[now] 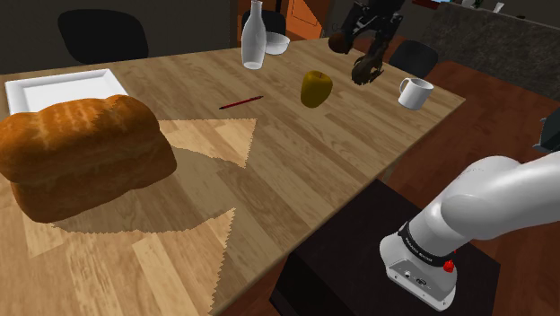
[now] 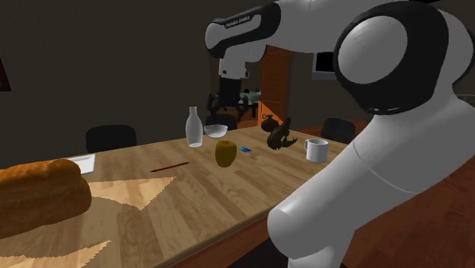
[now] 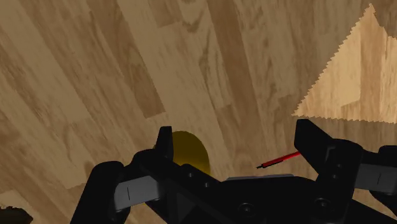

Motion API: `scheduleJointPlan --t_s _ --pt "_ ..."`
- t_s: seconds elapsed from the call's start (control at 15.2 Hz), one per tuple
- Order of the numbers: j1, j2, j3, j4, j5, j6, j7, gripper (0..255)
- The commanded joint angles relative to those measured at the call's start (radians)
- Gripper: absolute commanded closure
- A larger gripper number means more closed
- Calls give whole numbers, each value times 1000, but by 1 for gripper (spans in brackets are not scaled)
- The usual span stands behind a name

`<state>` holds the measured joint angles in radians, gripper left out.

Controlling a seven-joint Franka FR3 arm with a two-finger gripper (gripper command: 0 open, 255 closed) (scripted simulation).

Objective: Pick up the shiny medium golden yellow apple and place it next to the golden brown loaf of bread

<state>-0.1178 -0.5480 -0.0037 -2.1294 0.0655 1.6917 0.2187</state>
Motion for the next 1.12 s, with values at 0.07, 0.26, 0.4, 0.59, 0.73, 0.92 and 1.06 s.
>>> scheduleJointPlan --t_s 0.07,0.26,0.4,0.59,0.73,0.92,1.06 --pt "-37 125 4 71 31 36 139 0" --pt "-71 235 -3 137 59 64 264 0" --pt "-91 304 -12 180 78 80 343 0" --pt "-120 401 -32 241 108 102 458 0" --pt "-139 460 -48 277 131 116 530 0" --pt "-161 526 -69 314 159 134 613 0" --pt "-159 528 -66 291 161 160 612 0"
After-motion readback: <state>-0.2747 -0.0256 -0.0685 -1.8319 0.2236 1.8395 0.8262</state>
